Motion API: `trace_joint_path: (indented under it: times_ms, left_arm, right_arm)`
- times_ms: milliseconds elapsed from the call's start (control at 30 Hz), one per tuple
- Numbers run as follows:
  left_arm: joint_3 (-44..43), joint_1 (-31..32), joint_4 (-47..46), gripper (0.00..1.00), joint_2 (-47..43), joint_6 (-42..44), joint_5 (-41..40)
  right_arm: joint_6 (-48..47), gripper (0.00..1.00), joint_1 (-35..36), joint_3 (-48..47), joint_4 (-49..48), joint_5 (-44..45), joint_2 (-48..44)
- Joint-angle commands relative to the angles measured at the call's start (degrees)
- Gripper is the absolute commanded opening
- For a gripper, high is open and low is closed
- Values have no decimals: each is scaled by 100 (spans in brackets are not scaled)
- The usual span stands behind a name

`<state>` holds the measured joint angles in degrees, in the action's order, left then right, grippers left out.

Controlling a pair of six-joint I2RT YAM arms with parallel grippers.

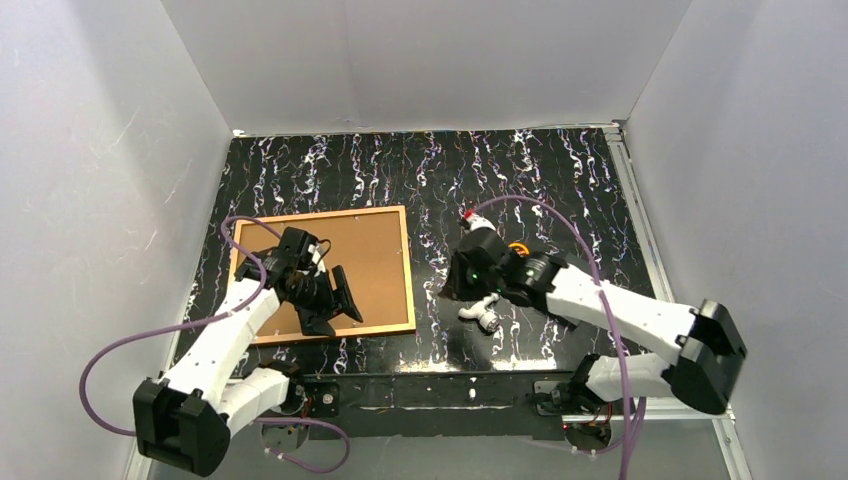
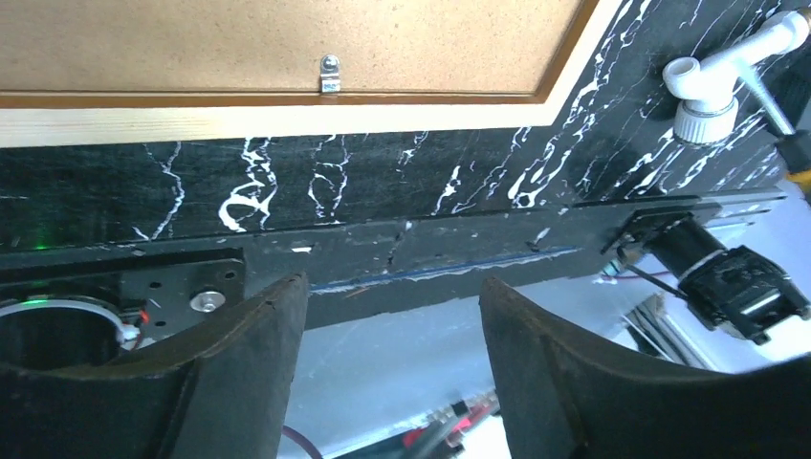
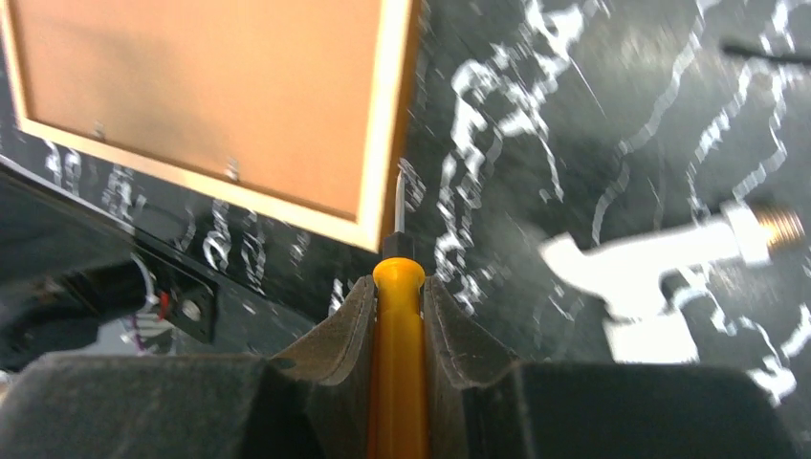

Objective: Take the photo out of the frame

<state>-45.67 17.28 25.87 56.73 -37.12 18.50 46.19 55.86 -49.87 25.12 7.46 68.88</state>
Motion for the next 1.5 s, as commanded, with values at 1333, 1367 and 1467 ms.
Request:
trace_joint_path:
  times_ms: [1333,1367,1467]
  left_arm:
    - [727,-255,-310,0,680,-386,-219]
    - [733,-259,-396,0,654,-408,-149]
    - [801,-253,-533,0,781,-539,-220]
  right_arm:
    - [-970,1,189,-3130,-294,1562,3707]
    - [-979,1,189,-3137,-307,1595,3723]
    - [-959,1,189,-3180,-294,1710,3767]
